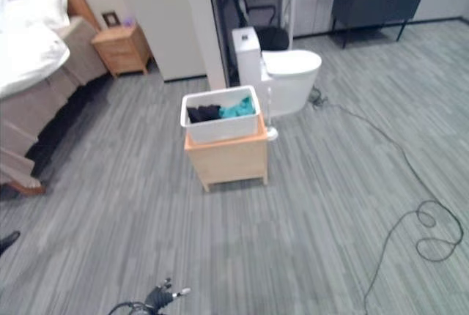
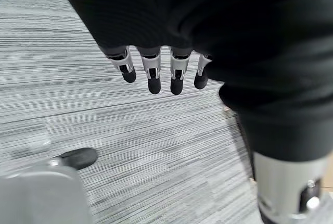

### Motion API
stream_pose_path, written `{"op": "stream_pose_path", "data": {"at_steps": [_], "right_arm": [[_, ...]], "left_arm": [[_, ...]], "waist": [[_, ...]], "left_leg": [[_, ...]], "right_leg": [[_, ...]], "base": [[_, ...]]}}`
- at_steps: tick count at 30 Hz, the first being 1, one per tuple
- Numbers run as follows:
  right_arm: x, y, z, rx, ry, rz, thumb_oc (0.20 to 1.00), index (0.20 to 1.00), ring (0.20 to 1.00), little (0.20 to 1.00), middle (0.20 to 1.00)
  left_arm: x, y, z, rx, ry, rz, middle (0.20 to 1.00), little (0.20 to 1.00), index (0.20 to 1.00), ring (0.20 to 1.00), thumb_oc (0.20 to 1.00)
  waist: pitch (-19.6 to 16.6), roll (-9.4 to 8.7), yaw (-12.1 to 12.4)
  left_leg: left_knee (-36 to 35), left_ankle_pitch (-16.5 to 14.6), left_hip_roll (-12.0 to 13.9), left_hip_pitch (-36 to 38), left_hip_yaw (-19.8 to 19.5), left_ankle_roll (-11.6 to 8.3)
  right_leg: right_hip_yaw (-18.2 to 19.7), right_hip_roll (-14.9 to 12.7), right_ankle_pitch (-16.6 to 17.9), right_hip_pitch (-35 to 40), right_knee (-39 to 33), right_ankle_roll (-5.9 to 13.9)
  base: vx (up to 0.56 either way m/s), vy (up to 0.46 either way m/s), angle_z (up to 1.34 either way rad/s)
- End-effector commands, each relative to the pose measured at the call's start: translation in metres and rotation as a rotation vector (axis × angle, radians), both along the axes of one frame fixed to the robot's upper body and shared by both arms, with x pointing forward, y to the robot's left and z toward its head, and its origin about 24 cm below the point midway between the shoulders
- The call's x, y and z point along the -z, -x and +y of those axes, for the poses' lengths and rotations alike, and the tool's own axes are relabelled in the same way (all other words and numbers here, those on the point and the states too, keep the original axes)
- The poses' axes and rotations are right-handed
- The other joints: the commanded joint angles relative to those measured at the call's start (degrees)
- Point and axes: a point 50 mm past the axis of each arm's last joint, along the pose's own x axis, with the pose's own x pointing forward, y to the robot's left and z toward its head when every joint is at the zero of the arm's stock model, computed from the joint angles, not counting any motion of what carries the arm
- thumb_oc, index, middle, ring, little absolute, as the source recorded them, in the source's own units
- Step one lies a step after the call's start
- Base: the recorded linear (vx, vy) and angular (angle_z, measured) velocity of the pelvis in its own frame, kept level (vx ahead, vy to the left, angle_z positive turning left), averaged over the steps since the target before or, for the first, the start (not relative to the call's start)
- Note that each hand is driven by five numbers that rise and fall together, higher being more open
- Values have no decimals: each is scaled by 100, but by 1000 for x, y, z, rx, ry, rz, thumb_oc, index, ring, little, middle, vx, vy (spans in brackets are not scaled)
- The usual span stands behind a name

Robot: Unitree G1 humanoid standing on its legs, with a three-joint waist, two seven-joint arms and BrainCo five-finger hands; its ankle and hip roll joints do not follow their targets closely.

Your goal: Grab the laundry basket,head to the washer,open it,put in the laundry and shut it.

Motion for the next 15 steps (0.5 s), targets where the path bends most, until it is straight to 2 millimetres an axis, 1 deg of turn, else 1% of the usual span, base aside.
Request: {"op": "stream_pose_path", "data": {"at_steps": [1,2,3,4,5,6,7,8,9,10,11,12,13,14,15], "right_arm": [[-7,-19,-9,22,49,-72,1000,1000,1000,1000,1000],[-8,-28,-8,11,48,-98,1000,1000,1000,1000,1000],[-9,-33,-7,5,45,-115,1000,1000,1000,1000,1000],[-10,-36,-7,-6,47,-122,1000,1000,1000,1000,1000],[-11,-39,-7,-13,47,-134,1000,1000,1000,1000,1000],[-12,-45,-5,-33,45,-154,1000,1000,1000,1000,1000],[-12,-45,-5,-33,45,-154,1000,1000,1000,1000,1000],[-12,-47,-3,-40,38,-162,1000,1000,1000,1000,1000],[-11,-48,0,-48,30,-165,1000,1000,1000,1000,1000],[-10,-49,4,-54,20,-171,1000,1000,1000,1000,1000],[-9,-50,7,-56,12,-174,1000,1000,1000,1000,1000],[-8,-49,11,-63,-3,-176,1000,1000,1000,1000,1000],[-6,-47,18,-63,-24,-175,1000,1000,1000,1000,1000],[-4,-47,25,-68,-49,-176,1000,1000,1000,1000,1000],[-4,-47,25,-68,-49,-176,1000,1000,1000,1000,1000]], "left_arm": [[-15,-23,14,-47,-4,-124,1000,1000,1000,1000,1000],[-15,-24,15,-54,-3,-124,1000,1000,1000,1000,1000],[-15,-24,16,-67,-5,-125,1000,1000,1000,1000,1000],[-15,-23,17,-75,-6,-129,1000,1000,1000,1000,1000],[-16,-23,18,-82,-4,-133,1000,1000,1000,1000,1000],[-17,-24,20,-105,1,-148,1000,1000,1000,1000,1000],[-17,-24,20,-105,1,-148,1000,1000,1000,1000,1000],[-18,-26,21,-112,-1,-155,1000,1000,1000,1000,1000],[-18,-26,22,-118,-6,-155,1000,1000,1000,1000,1000],[-18,-25,22,-124,-11,-150,1000,1000,1000,1000,1000],[-17,-25,24,-134,-12,-150,1000,1000,1000,1000,1000],[-17,-21,25,-150,-8,-145,1000,1000,1000,1000,1000],[-16,-19,28,-169,-10,-138,1000,1000,1000,1000,1000],[-18,-21,34,-188,-19,-148,1000,1000,1000,1000,1000],[-18,-21,34,-188,-19,-148,1000,1000,1000,1000,1000]], "waist": [[455,-354,137],[501,-402,134],[511,-452,122],[508,-460,134],[505,-498,172],[424,-536,236],[429,-544,239],[402,-541,289],[368,-558,317],[341,-578,350],[311,-593,386],[221,-587,418],[140,-621,454],[132,-737,531],[121,-730,527]], "left_leg": [[1855,500,129,-900,-573,-244],[2348,625,63,-1255,-635,-223],[2530,653,116,-1503,-457,-200],[2376,552,214,-1586,-283,-243],[2120,488,242,-1660,-128,-252],[987,500,168,-1749,18,-160],[967,509,161,-1731,26,-158],[367,624,146,-1700,1,-184],[-73,673,112,-1775,5,-186],[-368,723,78,-1835,8,-187],[-434,758,49,-1912,-23,-195],[-624,776,63,-1779,12,-178],[-485,842,27,-1762,-21,-137],[102,712,-134,-2000,-48,-26],[103,715,-129,-2016,-55,-27]], "right_leg": [[-6,49,465,1421,-1697,80],[-64,66,421,1382,-1677,42],[-125,81,375,1384,-1701,29],[-132,124,268,1479,-1745,32],[-130,116,232,1530,-1780,46],[-182,106,178,1549,-1844,125],[-180,98,176,1555,-1844,126],[-173,112,132,1606,-1856,163],[-168,114,48,1660,-1853,200],[-145,113,-23,1729,-1833,233],[-108,101,-83,1799,-1801,275],[-59,95,-124,1865,-1755,326],[-23,23,-154,1929,-1680,395],[-4,-223,-146,1913,-1312,473],[-6,-215,-141,1900,-1313,472]], "base": [[-32,-215,8],[40,-206,14],[165,-156,27],[221,-89,34],[350,29,34],[234,57,27],[288,89,28],[247,69,14],[383,111,2],[404,133,-7],[459,178,-18],[529,229,-31],[655,316,-56],[470,234,-48],[454,255,-41]]}}
